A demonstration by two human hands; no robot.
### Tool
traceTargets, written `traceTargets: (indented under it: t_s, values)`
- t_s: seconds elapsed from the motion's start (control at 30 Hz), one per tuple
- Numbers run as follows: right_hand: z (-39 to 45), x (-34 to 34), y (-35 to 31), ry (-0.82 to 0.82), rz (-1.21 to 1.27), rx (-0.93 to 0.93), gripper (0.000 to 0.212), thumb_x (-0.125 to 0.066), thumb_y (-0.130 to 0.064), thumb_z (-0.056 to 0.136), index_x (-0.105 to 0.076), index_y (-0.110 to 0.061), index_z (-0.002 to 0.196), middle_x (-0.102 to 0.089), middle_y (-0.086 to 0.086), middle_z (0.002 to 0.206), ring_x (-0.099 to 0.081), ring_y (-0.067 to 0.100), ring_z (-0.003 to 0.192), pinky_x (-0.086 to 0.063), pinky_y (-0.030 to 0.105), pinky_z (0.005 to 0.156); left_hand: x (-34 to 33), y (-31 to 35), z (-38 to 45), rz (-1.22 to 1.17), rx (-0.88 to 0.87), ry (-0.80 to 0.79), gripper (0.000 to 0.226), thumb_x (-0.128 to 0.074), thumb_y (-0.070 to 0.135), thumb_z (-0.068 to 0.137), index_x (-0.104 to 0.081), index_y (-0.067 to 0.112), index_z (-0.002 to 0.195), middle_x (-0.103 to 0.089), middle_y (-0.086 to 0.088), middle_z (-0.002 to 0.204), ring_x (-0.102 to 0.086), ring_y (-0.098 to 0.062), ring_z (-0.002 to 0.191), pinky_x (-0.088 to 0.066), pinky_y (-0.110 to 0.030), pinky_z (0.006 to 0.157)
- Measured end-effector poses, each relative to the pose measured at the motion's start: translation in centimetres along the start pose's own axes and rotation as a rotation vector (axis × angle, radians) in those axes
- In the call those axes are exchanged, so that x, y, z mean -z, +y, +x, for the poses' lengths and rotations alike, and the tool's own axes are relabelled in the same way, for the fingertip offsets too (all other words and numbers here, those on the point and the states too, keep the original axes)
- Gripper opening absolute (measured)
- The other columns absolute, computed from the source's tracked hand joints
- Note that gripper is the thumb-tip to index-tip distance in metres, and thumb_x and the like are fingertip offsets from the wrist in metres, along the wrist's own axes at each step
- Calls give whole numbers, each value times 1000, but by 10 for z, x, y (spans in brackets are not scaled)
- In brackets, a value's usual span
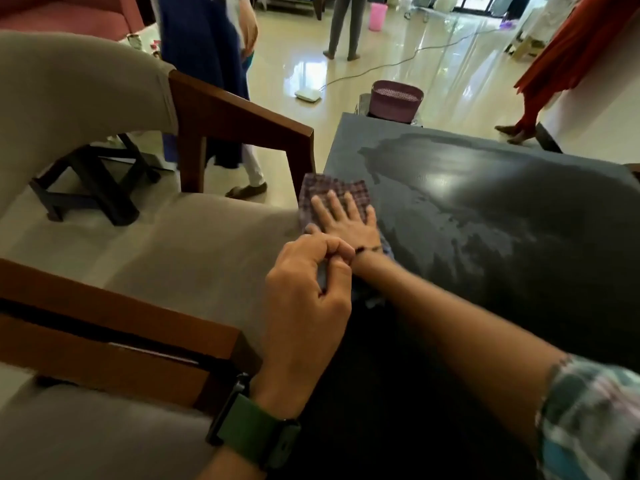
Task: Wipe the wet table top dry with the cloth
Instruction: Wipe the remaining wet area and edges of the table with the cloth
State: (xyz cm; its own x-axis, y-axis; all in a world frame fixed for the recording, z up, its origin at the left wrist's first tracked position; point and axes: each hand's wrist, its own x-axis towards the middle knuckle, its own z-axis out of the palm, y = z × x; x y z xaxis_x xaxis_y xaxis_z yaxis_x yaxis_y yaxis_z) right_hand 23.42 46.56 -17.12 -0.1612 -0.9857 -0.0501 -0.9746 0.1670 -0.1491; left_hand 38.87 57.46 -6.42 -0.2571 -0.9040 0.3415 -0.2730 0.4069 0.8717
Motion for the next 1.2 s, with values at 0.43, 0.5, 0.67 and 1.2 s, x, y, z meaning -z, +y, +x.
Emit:
traceTargets:
  t_s: [0.43, 0.5, 0.67, 1.2]
  values:
    - [-6, 24, 36, -26, -1, -111, 58, -15, -55, 95, -1, -37, 148, 6, -4, 159, 10, 21, 145, 7, 52, 114, -30, -28, -13, 46, 50, -74, 22, -55, 8, 84, -59, 29, 81, -58, 15, 79, -53, -3, 70, -42, -12, 64]
    - [-83, 19, 35, -20, -27, -68, 60, -8, -59, 92, 6, -39, 147, 10, -6, 158, 15, 18, 144, 9, 47, 114, -34, -25, -11, 32, 38, -66, 22, -56, 6, 84, -59, 27, 81, -60, 14, 81, -55, -4, 77, -43, -14, 70]
    - [-261, 15, 46, -21, -163, -33, 66, -5, -62, 91, -5, -31, 150, -7, -6, 158, 0, 18, 145, -6, 37, 108, -51, -16, -1, -4, 17, -118, 18, -54, 8, 85, -61, 25, 83, -59, 15, 84, -54, -3, 82, -42, -11, 72]
    - [51, 44, 145, -43, -6, -255, 60, -19, -60, 93, -5, -41, 148, 4, -8, 159, 5, 20, 145, 4, 54, 114, -79, -26, -7, 25, -16, -173, 17, -56, 10, 82, -63, 25, 81, -57, 16, 75, -51, 0, 70, -40, -11, 61]
